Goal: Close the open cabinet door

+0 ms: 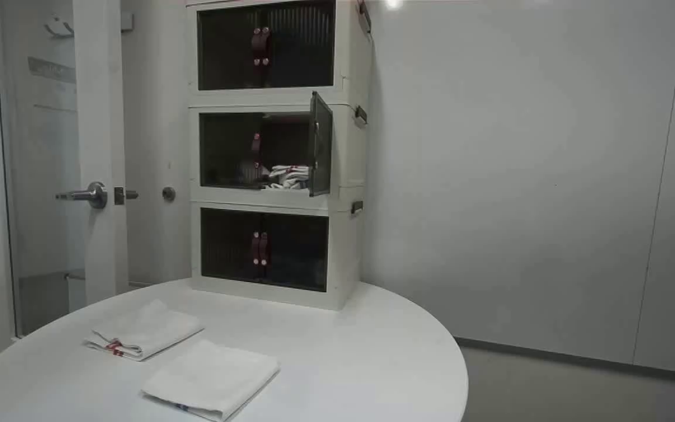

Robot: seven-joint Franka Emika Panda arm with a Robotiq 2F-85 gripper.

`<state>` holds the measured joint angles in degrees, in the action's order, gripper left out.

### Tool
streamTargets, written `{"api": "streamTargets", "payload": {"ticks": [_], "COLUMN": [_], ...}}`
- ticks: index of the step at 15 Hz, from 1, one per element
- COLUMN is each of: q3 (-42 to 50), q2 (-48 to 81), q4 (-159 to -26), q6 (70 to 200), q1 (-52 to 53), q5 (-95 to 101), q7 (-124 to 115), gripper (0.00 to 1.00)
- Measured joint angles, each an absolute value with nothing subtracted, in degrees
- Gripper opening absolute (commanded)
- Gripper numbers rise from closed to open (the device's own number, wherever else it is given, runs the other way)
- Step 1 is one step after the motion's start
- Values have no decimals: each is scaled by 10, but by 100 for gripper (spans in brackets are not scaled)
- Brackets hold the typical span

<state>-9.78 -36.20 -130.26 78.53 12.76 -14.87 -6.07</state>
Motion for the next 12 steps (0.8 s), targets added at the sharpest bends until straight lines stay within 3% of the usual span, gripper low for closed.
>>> {"api": "streamTargets", "payload": {"ticks": [12], "q3": [-103], "q2": [-284], "q4": [-1262], "q6": [858], "q1": [79], "q5": [-30], "q7": [-54], "gripper": [100]}}
